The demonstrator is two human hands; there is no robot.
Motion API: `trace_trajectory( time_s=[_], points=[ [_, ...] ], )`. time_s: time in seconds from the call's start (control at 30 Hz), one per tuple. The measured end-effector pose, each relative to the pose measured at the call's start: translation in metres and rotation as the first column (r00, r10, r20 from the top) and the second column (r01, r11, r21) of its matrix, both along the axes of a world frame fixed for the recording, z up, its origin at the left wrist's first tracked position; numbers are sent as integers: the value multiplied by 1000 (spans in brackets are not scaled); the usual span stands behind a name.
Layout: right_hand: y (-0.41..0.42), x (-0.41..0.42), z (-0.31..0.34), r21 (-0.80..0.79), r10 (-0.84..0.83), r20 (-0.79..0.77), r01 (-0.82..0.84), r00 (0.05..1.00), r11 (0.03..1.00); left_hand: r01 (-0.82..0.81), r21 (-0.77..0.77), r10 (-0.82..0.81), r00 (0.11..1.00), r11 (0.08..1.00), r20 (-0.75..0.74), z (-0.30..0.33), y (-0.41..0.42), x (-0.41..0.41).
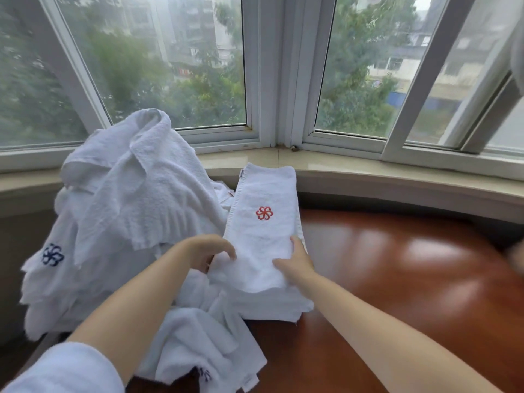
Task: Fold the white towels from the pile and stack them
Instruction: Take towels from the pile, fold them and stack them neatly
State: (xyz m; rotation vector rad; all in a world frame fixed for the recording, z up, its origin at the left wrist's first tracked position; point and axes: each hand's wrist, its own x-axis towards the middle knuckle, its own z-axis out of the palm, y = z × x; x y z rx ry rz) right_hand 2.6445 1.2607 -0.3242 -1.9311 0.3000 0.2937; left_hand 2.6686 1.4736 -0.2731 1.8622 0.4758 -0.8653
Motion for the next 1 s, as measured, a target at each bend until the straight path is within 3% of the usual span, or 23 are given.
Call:
trace_trajectory(
  time_s=[0.2,0.27,0.33,0.4,0.53,0.6,0.67,0.73,0.83,0.93,1.0],
  points=[
    [-21,-9,18,153,-232,275,196,933,969,-148,-296,209,960,944,187,14,-16,-32],
    [-29,-18,7,74,-261,255,250,931,965,-145,-269,196,965,952,172,-1,-20,-47],
    [-32,-31,-12,-18,-208,138,212,968,977,-154,-197,184,973,968,139,-22,-24,-64],
    [-33,-38,-20,-10,-191,72,192,979,981,-196,-185,224,963,963,148,-36,-25,-74],
    [-31,-39,-9,23,-268,318,276,909,961,-380,-329,452,873,865,181,-43,-26,-80],
    [-30,-44,-11,-91,-231,280,265,932,960,-342,-206,385,895,917,226,-49,-29,-88],
    [-27,-54,-20,-388,-161,126,198,979,900,-270,-12,262,921,963,289,-56,-30,-96],
    [-19,-62,-26,-549,-134,186,217,973,807,-290,42,257,899,956,353,-60,-29,-98],
    [-1,-62,-22,-578,6,374,228,927,784,-295,29,255,867,955,428,-59,-25,-92],
    [14,-55,-17,-676,221,262,15,940,737,-279,164,164,851,946,499,-57,-16,-87],
    [22,-50,-12,-692,263,227,-35,938,721,-289,249,113,831,924,545,-56,-5,-83]
  ],
)
